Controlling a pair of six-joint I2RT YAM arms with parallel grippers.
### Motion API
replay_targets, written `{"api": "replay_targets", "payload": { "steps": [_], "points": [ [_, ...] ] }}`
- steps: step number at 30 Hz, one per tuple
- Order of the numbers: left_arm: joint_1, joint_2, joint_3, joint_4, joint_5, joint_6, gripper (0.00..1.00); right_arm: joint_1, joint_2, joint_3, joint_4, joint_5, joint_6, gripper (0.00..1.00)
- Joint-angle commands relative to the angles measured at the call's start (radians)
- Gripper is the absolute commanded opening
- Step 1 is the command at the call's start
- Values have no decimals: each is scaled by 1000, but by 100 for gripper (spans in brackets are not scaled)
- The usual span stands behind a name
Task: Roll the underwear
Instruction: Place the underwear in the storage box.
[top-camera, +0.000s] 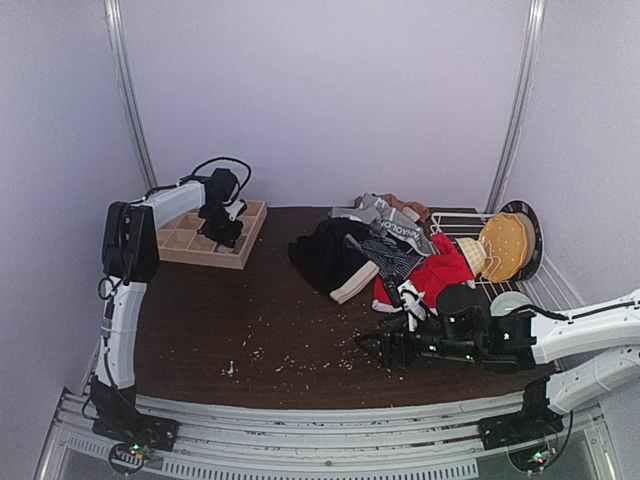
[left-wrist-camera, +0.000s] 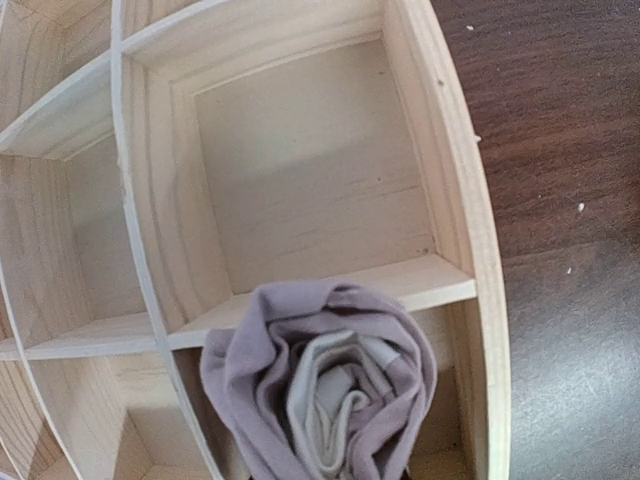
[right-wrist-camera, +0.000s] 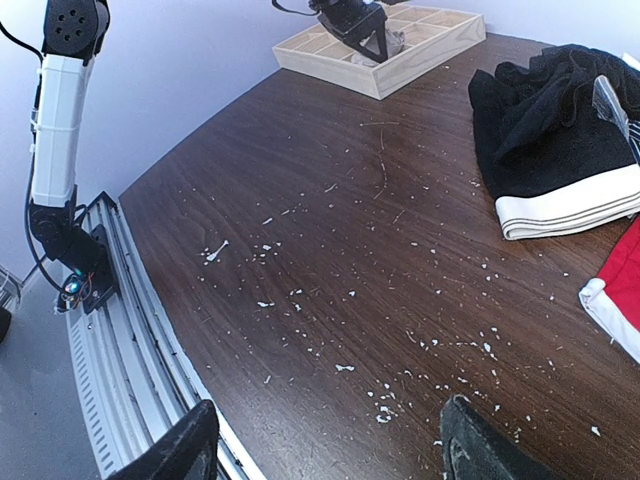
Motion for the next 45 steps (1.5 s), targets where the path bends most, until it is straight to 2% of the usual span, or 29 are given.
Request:
{"api": "replay_targets", "payload": {
  "steps": [1, 17, 21, 24, 33, 45],
  "points": [
    [10, 37, 15, -35, 26, 37, 0, -1, -12, -5, 7, 20, -12, 73],
    [10, 90, -2, -36, 124, 60, 2, 0, 8, 9, 6, 24, -24, 73],
    [11, 85, -14, -35, 137, 60, 14, 0, 7, 9, 9, 26, -25, 73],
    [11, 70, -25, -35, 139, 54, 27, 0, 2, 6, 8, 23, -26, 74],
    [11, -3, -42, -33, 131, 44, 50, 0, -27, 3, -7, 33, -36, 74],
    [9, -85, -65, -33, 97, 40, 70, -1, -43, 0, -10, 39, -37, 74]
  ]
}}
